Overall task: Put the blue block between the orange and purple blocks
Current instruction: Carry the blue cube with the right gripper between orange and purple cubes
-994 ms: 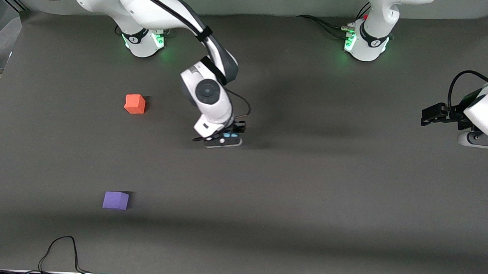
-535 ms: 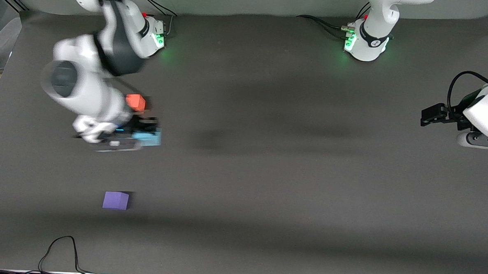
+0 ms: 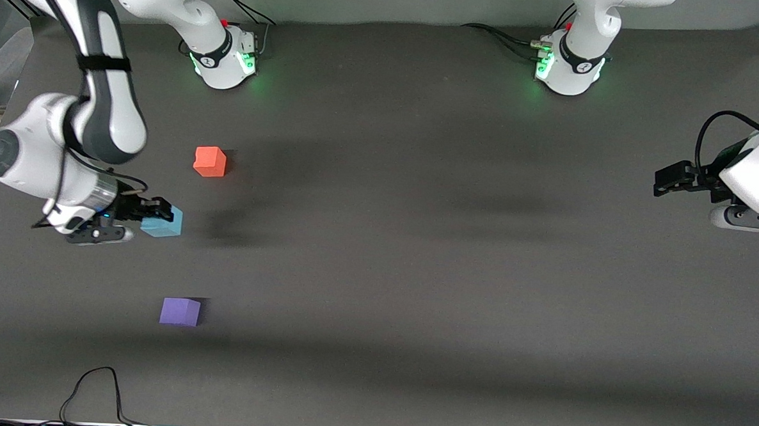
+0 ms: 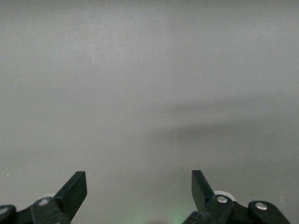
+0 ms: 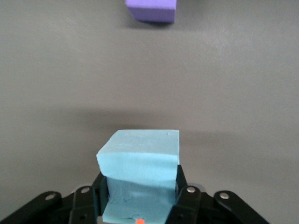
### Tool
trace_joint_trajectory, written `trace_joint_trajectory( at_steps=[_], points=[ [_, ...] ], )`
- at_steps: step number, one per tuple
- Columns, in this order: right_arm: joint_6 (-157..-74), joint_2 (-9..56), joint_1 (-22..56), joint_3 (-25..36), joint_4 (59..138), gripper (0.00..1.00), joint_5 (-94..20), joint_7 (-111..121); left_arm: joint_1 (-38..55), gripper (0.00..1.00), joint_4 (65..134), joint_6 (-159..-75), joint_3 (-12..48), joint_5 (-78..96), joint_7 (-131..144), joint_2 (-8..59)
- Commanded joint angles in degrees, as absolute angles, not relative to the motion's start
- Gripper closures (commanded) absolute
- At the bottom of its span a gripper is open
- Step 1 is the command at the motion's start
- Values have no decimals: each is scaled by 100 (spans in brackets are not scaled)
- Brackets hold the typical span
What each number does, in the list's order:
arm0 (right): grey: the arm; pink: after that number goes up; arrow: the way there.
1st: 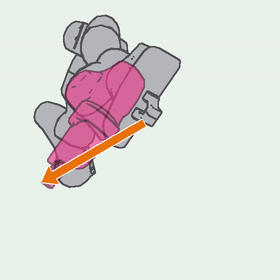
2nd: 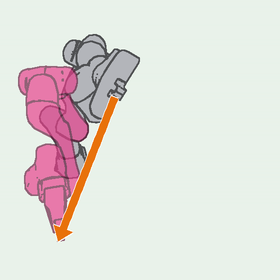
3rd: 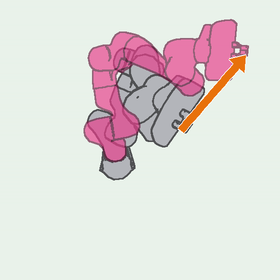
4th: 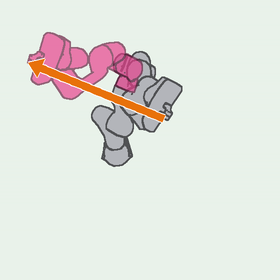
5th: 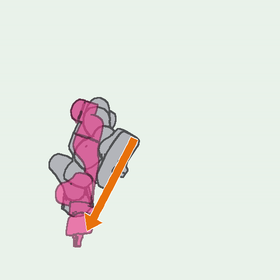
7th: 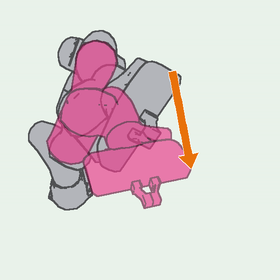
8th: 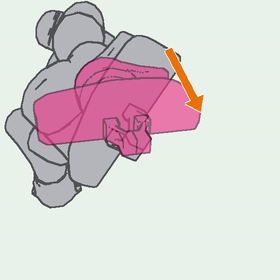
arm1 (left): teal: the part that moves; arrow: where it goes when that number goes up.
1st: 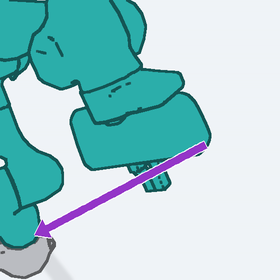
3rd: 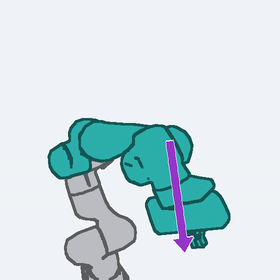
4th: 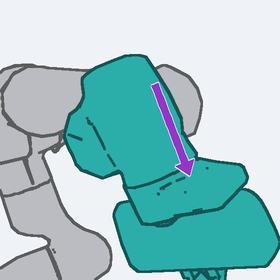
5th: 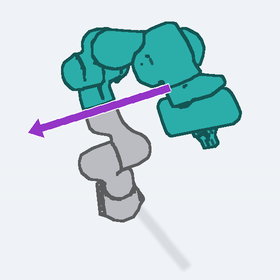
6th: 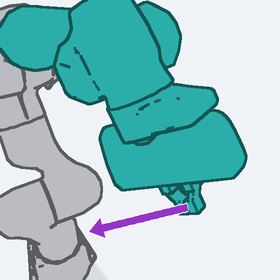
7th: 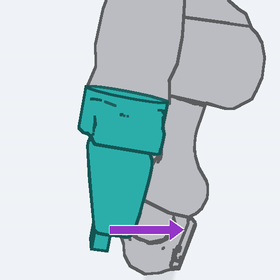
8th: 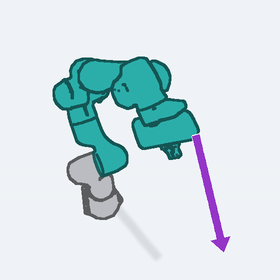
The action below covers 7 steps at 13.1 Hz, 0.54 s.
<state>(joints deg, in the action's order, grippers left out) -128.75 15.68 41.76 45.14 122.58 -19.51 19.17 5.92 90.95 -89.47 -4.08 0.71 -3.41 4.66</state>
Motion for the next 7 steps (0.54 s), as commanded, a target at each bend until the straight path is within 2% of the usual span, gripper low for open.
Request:
trace_joint_trajectory(
  at_steps=[1,5,7],
  points=[
    [-13603,2195,4298,4509,12506,59,-2660,2608,642,0,8974,-8807,-466,70,-404,510],
    [-13763,2767,4359,4439,12498,59,-3900,3331,642,0,8982,-8868,-466,70,-404,519],
    [-13816,2786,4465,4377,12489,59,-3964,3322,642,0,8991,-8868,-466,70,-404,527]
  ],
)
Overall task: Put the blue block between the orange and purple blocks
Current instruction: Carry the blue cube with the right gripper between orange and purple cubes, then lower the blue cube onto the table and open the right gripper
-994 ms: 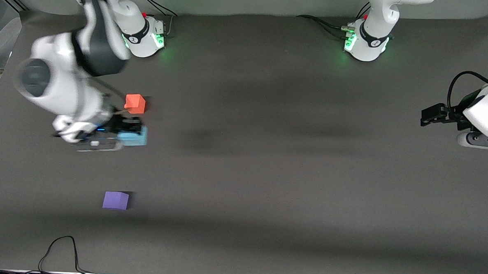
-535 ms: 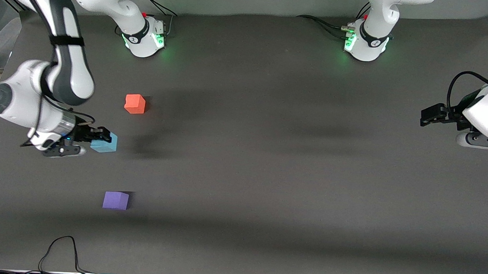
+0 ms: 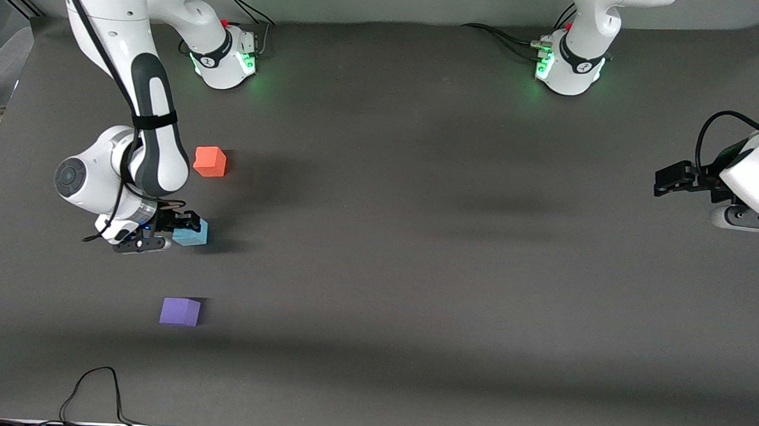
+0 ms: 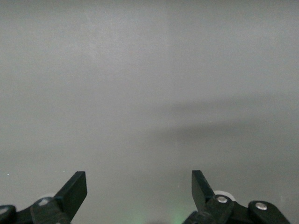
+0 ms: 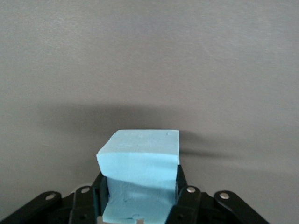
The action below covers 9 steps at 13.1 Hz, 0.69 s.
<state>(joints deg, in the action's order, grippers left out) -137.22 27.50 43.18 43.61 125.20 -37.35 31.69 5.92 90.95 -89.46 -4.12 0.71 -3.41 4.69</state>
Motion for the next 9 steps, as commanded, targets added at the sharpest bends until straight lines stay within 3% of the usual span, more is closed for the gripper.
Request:
trace_joint_trajectory(
  at_steps=[1,5,6,7,8,9],
  points=[
    [-13816,2821,4474,4377,12481,58,-3973,3322,642,0,8983,-8868,-466,70,-396,519],
    [-13878,2900,4465,4377,12480,55,-3981,3331,668,0,8956,-8921,-466,70,-404,545],
    [-13887,2909,4465,4377,12480,45,-4016,3331,659,0,8965,-8930,-466,70,-404,545],
    [-13878,2944,4465,4377,12472,27,-4060,3322,642,0,8956,-8938,-466,79,-404,588],
    [-13878,2962,4465,4377,12463,0,-4061,3322,633,0,8947,-8956,-466,79,-404,598],
    [-13878,2953,4465,4377,12454,0,-4061,3314,642,0,8947,-8982,-466,70,-404,598]
  ],
)
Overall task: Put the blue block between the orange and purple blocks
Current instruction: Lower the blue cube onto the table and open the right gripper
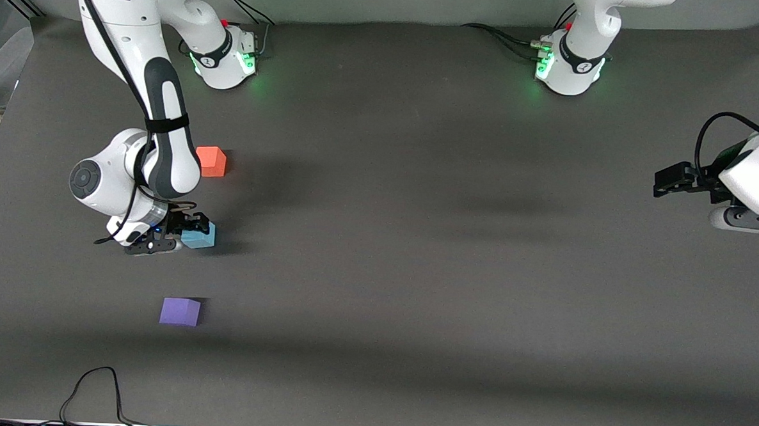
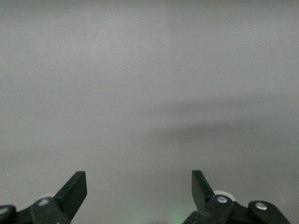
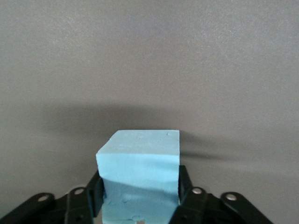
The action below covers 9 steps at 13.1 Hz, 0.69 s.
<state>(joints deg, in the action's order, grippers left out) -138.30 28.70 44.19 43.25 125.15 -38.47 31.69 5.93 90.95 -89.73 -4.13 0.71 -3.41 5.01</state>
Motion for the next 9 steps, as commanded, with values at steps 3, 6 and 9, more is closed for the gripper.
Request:
trace_joint_trajectory(
  at_steps=[3,6,9],
  points=[
    [-13817,2778,4474,4394,12384,0,-4061,3235,642,0,8956,-9009,-466,62,-396,624],
    [-13441,2409,4482,4587,12165,0,-3929,3226,642,0,8965,-9009,-466,70,-396,642],
    [-12317,2382,4482,4965,11288,0,-3508,3121,642,0,8956,-9026,-466,70,-396,633]
  ],
)
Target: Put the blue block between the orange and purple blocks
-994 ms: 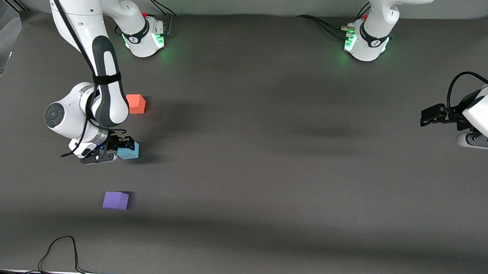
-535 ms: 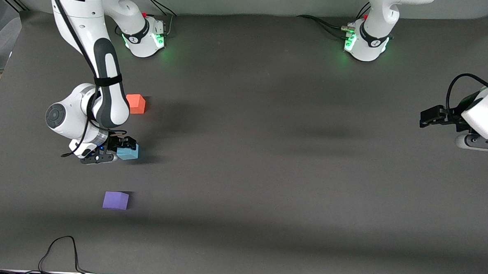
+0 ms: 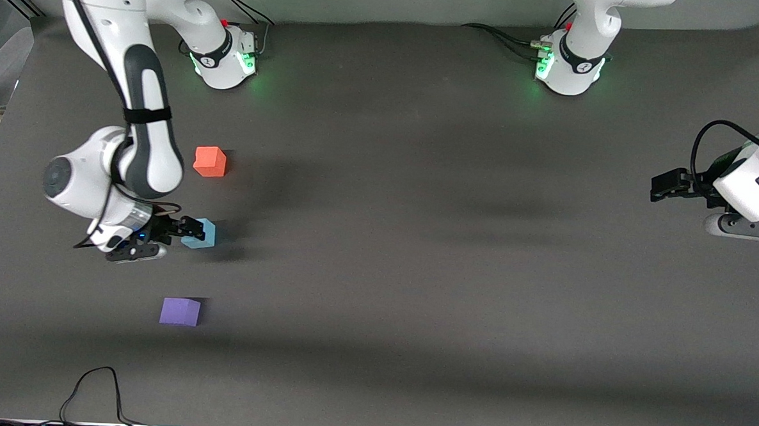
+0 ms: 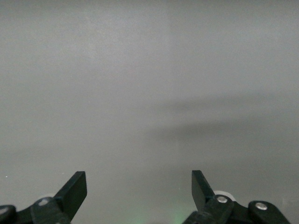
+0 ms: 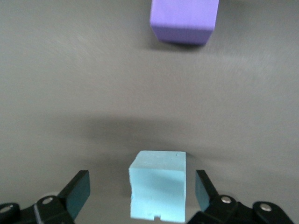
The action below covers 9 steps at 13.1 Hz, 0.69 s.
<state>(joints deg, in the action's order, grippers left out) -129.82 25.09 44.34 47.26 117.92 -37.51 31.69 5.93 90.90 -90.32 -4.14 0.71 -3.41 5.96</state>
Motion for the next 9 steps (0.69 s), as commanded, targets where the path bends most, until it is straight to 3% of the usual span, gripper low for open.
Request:
trace_joint_trajectory(
  at_steps=[1,5,7,9],
  points=[
    [-11939,2382,4482,5044,10911,0,-3255,2920,642,0,8956,-9035,-466,70,-396,633],
    [-10358,2058,4422,4923,9539,0,-2174,1278,642,0,8956,-9088,-466,70,-396,633],
    [-9872,1637,3678,4013,9195,0,-1690,828,642,0,8956,-9088,-466,62,-387,633],
    [-9835,1005,2537,2661,9228,0,-1040,686,642,0,8956,-9088,-466,53,-378,633]
  ],
)
